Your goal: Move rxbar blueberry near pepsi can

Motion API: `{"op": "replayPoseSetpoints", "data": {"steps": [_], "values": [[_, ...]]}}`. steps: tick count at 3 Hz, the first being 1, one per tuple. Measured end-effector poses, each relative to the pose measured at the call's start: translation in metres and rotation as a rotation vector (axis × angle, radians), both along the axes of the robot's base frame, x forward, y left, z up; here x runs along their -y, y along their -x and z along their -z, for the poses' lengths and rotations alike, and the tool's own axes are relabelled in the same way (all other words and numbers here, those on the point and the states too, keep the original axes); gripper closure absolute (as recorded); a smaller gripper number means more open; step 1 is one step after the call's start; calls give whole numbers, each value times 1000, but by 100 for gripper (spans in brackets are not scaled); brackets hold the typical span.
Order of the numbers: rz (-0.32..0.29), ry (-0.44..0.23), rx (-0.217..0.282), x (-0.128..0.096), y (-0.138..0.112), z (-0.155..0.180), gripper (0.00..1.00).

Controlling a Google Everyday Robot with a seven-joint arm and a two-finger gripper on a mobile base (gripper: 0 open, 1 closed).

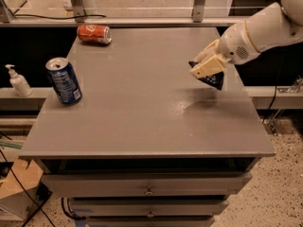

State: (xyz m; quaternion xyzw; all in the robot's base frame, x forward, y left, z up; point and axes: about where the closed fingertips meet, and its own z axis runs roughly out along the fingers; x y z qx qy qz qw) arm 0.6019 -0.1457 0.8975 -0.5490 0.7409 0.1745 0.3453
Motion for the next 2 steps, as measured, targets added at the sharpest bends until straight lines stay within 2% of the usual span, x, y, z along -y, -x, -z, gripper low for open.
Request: {"op": "replayPoseSetpoints", "data": {"steps": [1,2], "values": [[-102,-56,119,-37,10,-59,100],[-114,-63,132,-41,11,-65,100]]}}
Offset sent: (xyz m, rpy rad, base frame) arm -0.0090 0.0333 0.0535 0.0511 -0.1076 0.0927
